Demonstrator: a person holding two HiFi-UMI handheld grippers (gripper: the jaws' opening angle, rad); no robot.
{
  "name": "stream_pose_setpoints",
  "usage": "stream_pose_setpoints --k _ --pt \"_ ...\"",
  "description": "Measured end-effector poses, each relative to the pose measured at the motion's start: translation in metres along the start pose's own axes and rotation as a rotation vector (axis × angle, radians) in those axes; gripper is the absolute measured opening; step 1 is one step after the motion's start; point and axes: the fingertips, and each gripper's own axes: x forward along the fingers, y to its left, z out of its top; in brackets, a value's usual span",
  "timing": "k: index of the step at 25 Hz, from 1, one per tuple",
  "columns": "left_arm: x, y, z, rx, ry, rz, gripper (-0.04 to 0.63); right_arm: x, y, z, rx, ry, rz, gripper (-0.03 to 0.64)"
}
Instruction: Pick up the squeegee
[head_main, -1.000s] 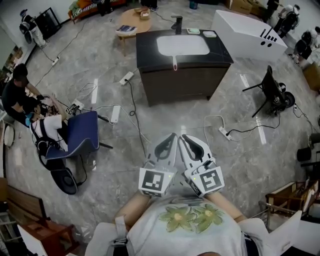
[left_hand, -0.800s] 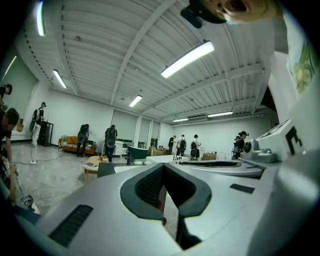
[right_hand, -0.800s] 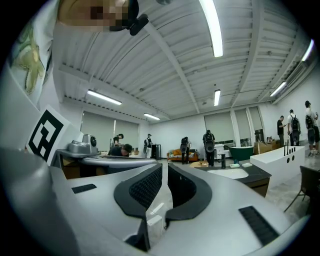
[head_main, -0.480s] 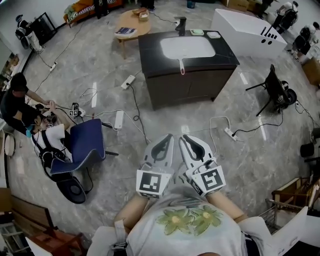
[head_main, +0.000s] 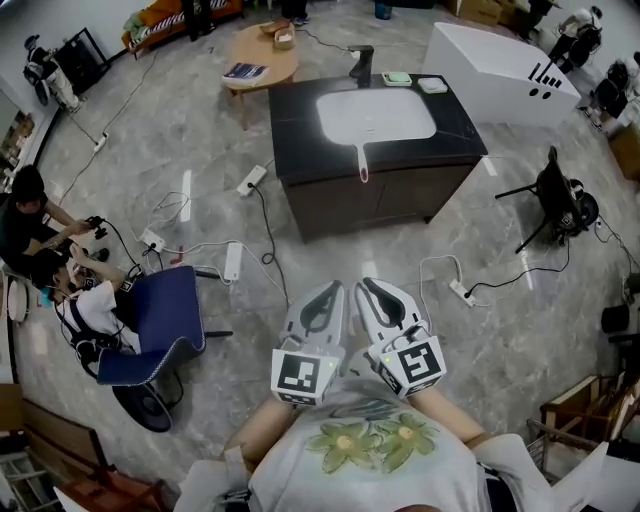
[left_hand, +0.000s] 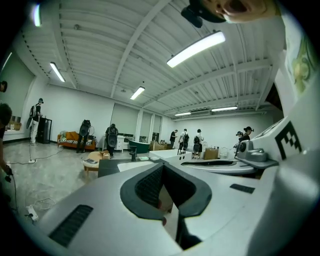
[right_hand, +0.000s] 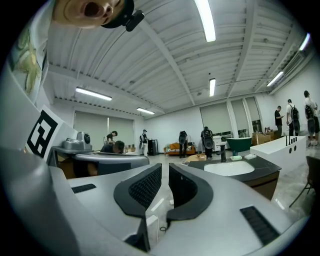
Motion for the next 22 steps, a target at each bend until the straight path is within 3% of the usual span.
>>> stream_pose_setpoints --k 7,12,17,22 --pt "0.116 0.031 0.035 0.017 -0.001 0.016 0.009 0.079 -0.089 0.023 -0.011 0.025 0.056 0.026" --pt "0.183 0.060 0.048 0.016 -0.004 0.071 0.009 0.129 -0.146 0.036 -0.007 0.031 0.086 0.026" --pt "0.218 0.090 0.037 -0.034 0.027 0.141 0.009 0.164 -0.178 0.034 -0.001 0.069 0.117 0.026" --pt "0.241 0.105 0.032 -0.053 0.041 0.151 0.009 0.187 -0.195 0.031 -0.004 0.094 0.122 0.026"
